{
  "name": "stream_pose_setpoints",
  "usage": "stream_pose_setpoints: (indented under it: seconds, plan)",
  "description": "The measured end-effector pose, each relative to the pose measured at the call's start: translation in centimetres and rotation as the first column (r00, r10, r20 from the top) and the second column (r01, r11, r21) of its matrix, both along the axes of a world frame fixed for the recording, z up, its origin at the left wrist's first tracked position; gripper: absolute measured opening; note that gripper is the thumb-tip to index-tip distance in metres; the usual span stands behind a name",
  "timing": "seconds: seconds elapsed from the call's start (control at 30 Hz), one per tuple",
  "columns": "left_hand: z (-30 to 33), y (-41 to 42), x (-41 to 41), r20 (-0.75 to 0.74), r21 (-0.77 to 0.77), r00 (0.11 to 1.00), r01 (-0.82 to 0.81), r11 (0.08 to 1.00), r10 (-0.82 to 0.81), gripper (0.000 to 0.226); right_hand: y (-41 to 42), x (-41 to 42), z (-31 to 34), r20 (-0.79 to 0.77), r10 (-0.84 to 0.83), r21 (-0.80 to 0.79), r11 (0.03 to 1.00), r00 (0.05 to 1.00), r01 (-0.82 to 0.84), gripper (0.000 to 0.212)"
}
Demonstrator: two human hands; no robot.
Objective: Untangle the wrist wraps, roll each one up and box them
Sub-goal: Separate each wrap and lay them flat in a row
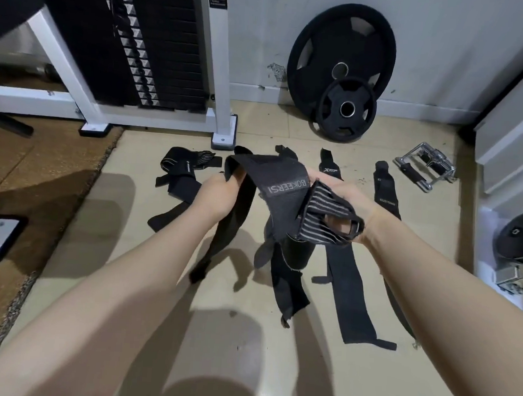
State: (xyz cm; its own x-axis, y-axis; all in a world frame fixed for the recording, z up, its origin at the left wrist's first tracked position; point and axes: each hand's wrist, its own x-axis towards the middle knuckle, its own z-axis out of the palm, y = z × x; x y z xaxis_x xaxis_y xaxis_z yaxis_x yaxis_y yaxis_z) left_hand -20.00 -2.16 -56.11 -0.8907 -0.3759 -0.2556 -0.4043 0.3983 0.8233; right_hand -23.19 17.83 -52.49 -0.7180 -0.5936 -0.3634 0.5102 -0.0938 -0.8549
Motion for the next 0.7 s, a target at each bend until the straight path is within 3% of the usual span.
stream_pose_setpoints:
  seconds: [0.13,0.2,0.37,0.43,0.5,0.53,0.6,0.7]
  plan:
    - [-1.5,-1.1,-0.2,-0.059,0.070,0.998,-0.028,0.997,0.033,0.023,-0.3,-0.6,-1.2,-0.055,0.212,0.217,0.956,0.976,-0.196,0.040]
    - [-1.7,-1.4,0.0,-0.044,0.062,0.999,-0.025,0.998,0.028,0.015,-0.5,-0.3,-1.7,-0.124,0.277,0.321,0.920,0.953,-0.226,0.045]
    - [-1.9,-2.8,1.4,-0.196,0.182,0.964,-0.144,0.973,0.179,0.021,-2.4,0.5,-3.3,-0.154,0.279,0.336,0.917,0.948,-0.216,0.059]
    - [-2.1,-4.3,2.2,-0.193,-0.074,0.960,-0.219,0.973,0.201,0.026,-3.5,-0.3,-4.6,-0.217,0.019,0.384,0.921,0.976,0.068,0.046]
    - [-2.2,-6.0,3.2,-0.214,-0.372,0.962,-0.242,0.896,0.171,0.027,-4.0,-1.3,-6.1,-0.355,-0.212,0.503,0.777,0.911,0.377,0.032]
    - [-2.4,-6.9,3.7,-0.203,-0.459,0.967,-0.232,0.858,0.154,0.026,-3.9,-1.7,-7.0,-0.421,-0.218,0.566,0.696,0.881,0.442,0.029]
    - [-3.8,-8.2,4.3,-0.069,-0.572,0.989,-0.148,0.807,0.132,0.031,-3.4,-1.6,-8.4,-0.447,-0.115,0.646,0.643,0.887,0.410,0.027]
    - [-7.0,-7.8,4.8,0.295,-0.660,0.955,0.196,0.725,0.011,0.040,-3.4,-0.9,-9.4,-0.355,-0.090,0.651,0.691,0.931,0.315,0.028]
